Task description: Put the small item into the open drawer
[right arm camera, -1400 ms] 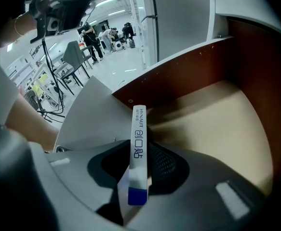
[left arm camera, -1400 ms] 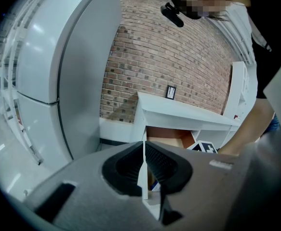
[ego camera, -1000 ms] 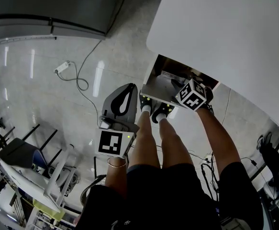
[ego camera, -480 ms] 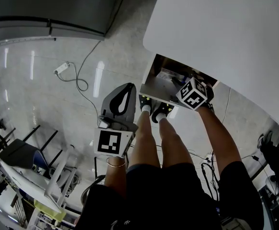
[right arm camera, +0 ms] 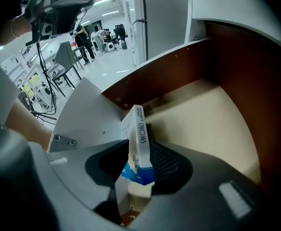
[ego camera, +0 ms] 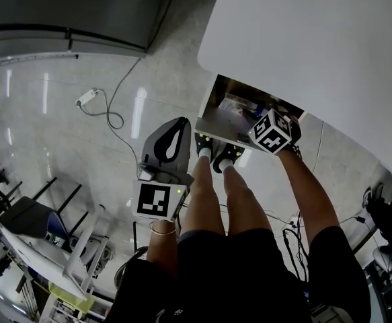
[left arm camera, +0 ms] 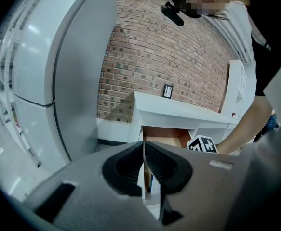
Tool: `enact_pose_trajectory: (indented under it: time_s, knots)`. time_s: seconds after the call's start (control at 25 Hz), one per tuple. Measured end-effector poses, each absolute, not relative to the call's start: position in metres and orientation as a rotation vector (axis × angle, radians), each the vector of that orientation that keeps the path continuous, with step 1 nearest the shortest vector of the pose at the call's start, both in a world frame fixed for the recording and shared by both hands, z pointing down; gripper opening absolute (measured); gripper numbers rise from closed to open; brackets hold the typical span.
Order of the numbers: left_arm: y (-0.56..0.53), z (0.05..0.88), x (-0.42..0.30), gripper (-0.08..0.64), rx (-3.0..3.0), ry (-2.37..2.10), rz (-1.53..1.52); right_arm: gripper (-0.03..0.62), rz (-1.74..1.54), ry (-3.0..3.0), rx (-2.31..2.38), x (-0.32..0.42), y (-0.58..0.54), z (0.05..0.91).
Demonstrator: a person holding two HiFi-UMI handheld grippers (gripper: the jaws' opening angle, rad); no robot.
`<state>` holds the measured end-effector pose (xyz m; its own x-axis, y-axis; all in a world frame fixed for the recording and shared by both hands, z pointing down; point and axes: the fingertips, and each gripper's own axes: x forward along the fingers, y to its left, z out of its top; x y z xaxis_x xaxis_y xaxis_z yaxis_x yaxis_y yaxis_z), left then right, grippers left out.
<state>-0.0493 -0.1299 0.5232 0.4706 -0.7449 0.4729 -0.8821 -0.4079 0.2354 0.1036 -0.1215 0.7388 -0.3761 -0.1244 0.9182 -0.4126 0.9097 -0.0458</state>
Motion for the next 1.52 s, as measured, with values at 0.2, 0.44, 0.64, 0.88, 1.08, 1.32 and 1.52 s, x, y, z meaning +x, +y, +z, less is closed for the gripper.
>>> enact_pose_trajectory:
  time_s: [0.2,0.44,0.64,0.88,1.08,1.32,1.52]
  knots:
    - [-0.129,0.519,-0.048,0.011,2.280,-1.359,0.403,0.149,0.315,-1.953,0.412,0.106,-0.123,0.734]
    - [-0.123,0.517,-0.047,0.011,2.281,-1.356,0.393,0.128,0.314,-1.974,0.466,0.105,-0.124,0.726]
    - [-0.121,0.516,-0.045,0.005,2.291,-1.353,0.389,0.040,0.319,-2.033,0.553,0.105,-0.128,0.714]
    - [-0.120,0.509,-0.039,-0.003,2.310,-1.349,0.384,0.012,0.347,-2.114,0.644,0.102,-0.132,0.693]
    - [-0.119,0.503,-0.035,-0.003,2.328,-1.339,0.375,0.012,0.434,-2.193,0.750,0.100,-0.131,0.671]
    - [-0.118,0.497,-0.027,-0.003,2.345,-1.326,0.379,0.012,0.516,-2.258,0.916,0.111,-0.130,0.641]
    - [-0.118,0.491,-0.020,-0.003,2.365,-1.312,0.375,0.012,0.540,-2.291,1.034,0.124,-0.128,0.616]
